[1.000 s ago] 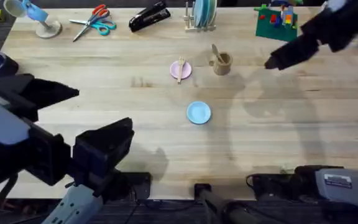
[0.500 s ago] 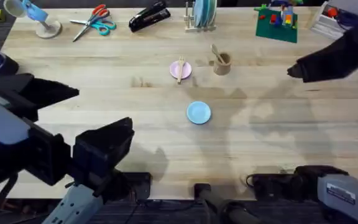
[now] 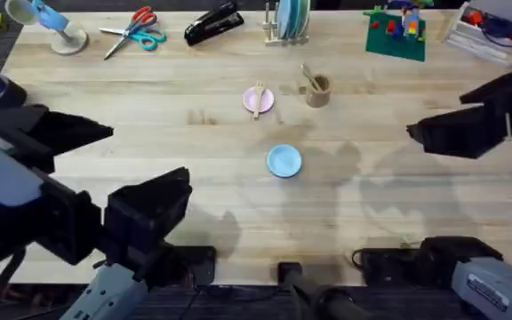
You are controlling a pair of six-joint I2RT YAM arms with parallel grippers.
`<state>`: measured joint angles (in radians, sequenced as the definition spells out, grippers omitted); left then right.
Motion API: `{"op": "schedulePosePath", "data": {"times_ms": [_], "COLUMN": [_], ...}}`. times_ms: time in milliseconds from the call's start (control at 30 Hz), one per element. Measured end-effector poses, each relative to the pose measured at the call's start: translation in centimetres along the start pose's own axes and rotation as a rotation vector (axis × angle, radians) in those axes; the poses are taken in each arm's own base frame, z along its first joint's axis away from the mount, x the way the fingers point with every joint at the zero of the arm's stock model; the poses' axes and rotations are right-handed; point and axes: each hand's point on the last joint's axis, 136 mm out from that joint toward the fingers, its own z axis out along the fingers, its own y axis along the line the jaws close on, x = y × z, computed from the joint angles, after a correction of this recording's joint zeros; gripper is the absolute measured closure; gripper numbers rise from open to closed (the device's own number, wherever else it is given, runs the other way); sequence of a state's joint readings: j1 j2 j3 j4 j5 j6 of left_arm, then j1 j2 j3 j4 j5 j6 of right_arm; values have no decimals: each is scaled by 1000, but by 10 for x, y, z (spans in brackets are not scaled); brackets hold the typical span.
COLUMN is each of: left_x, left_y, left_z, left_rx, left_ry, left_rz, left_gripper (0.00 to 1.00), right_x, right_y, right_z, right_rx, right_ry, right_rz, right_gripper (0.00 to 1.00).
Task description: Pick up a utensil and set it on the pink plate, then put the other utensil in the container.
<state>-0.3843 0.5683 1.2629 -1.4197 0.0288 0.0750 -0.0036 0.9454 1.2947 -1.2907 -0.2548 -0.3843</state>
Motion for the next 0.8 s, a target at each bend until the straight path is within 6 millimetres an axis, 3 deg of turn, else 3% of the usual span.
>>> {"op": "schedulePosePath", "data": {"times_ms": [300, 800], "left_x": [-1, -1], "left_y": [0, 0], "left_z": [0, 0], "left_rx": [0, 0], "left_ry": [-2, -2], "left_rz": [0, 0], "left_gripper": [8, 6], "right_x": [10, 7], "right_y": [4, 3], "right_z": [-1, -1], "right_rx": [-13, -9], "right_ry": [33, 21], "right_rz": [21, 17], "right_gripper": [8, 7]}}
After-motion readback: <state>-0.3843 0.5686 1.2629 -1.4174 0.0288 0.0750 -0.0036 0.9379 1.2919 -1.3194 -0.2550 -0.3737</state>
